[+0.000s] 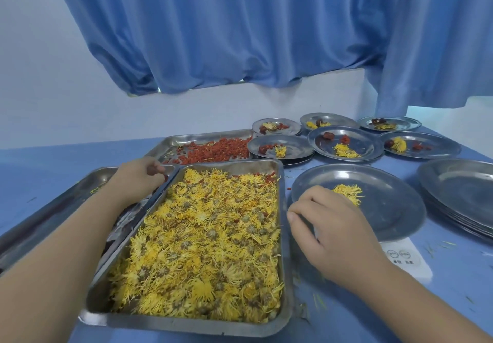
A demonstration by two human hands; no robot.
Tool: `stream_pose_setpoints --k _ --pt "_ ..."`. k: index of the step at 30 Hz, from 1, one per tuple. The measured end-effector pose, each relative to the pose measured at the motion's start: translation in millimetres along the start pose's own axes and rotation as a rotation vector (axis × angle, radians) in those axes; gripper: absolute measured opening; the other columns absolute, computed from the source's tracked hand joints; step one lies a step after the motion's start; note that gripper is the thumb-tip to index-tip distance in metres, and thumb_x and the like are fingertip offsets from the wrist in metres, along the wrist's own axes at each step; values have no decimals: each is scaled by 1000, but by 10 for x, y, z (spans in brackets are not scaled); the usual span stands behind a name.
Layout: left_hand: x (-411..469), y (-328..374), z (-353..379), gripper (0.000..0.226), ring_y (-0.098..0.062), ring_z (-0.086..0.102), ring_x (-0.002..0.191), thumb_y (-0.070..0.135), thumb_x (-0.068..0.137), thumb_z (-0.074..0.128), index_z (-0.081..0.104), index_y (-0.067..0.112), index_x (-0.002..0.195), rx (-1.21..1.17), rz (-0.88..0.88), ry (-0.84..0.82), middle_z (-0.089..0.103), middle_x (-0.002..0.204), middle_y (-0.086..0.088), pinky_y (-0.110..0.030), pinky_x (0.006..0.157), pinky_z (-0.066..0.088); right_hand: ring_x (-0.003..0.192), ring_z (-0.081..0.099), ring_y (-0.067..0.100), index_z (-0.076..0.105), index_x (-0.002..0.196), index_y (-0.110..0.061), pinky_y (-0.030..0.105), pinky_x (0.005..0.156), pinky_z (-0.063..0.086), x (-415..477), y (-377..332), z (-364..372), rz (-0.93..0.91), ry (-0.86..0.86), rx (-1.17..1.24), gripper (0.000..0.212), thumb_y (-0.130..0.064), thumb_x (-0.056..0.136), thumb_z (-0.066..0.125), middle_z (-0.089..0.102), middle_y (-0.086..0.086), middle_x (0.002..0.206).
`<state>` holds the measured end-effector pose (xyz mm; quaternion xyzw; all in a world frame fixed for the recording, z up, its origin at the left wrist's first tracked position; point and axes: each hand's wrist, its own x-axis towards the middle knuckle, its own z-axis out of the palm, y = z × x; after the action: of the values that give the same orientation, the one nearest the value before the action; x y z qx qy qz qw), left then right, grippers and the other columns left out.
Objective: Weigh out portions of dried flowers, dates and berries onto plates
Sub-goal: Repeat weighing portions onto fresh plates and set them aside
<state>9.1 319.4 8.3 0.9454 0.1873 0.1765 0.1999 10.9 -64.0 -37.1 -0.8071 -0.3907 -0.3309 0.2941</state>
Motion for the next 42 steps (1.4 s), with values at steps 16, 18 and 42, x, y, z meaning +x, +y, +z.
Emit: stream_pose_setpoints --k 16,18,42 --pt "-561 2321 913 9 -2 55 74 31 90 56 62 30 97 31 651 -117 58 81 17 -21 59 43 77 52 2 59 68 -24 7 65 35 9 709 -510 471 280 149 22 -16 88 58 55 -10 73" --pt "-565 2400 1044 10 -7 57 79 28 90 55 61 29 97 74 688 -152 60 89 14 -25 64 47 75 52 3 59 67 -23 9 64 36 19 692 -495 449 280 147 22 -16 87 58 54 -12 72" --pt "1210 902 649 12 -13 60 82 29 92 56 66 23 90 121 157 5 67 89 4 -32 73 48 74 55 -1 63 69 -29 17 59 43 1131 1314 -108 220 -306 95 20 -37 85 55 60 -22 79"
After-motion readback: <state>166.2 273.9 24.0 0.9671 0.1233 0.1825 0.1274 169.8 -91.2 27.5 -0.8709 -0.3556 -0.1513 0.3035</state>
